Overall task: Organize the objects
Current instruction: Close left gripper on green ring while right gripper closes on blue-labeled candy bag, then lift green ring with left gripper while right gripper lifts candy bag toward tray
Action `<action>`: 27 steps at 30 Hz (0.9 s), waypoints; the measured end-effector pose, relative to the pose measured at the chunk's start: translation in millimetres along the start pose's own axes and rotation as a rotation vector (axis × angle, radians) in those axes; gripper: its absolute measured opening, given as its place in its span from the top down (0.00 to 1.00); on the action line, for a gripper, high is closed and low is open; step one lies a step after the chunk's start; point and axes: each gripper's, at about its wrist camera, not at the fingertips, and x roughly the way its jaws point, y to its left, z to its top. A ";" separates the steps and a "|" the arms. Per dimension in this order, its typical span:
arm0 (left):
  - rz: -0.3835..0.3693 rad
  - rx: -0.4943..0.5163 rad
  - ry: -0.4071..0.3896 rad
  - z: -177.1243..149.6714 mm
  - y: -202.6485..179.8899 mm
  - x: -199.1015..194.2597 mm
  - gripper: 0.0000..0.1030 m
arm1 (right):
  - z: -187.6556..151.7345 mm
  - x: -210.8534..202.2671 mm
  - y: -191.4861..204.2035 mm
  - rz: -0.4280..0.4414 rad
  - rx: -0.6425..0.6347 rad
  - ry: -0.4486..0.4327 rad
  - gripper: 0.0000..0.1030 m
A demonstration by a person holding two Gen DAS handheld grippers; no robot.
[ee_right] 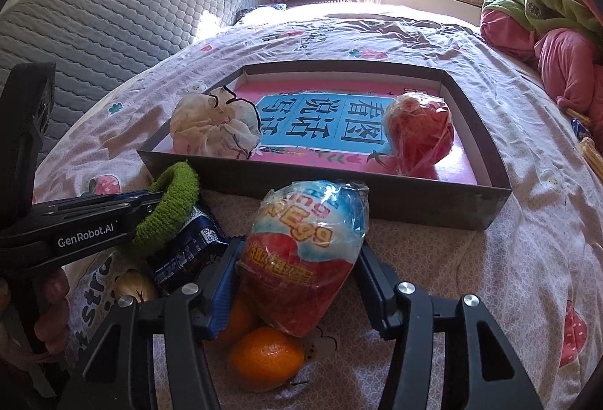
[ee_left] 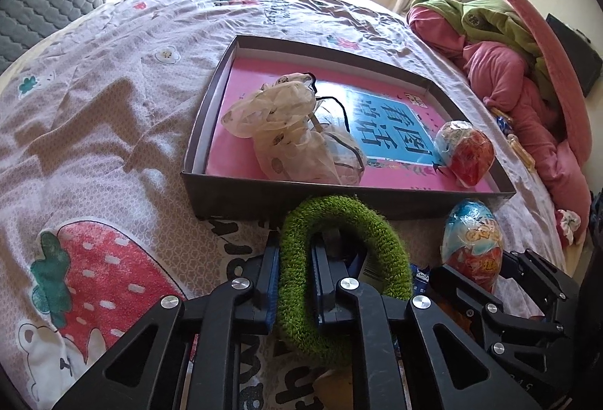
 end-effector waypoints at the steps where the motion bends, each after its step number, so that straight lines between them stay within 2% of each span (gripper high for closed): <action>1: -0.003 0.001 -0.006 -0.4 0.2 -1.1 0.87 | -0.1 -0.6 0.2 0.000 -0.001 -0.002 0.45; 7: -0.004 0.028 -0.060 -2.9 -2.9 -15.6 0.88 | 1.0 -3.9 0.2 -0.010 -0.007 -0.023 0.45; 27: 0.018 0.052 -0.137 -8.3 -13.2 -46.1 0.88 | 3.7 -17.5 -4.3 0.004 0.004 -0.059 0.45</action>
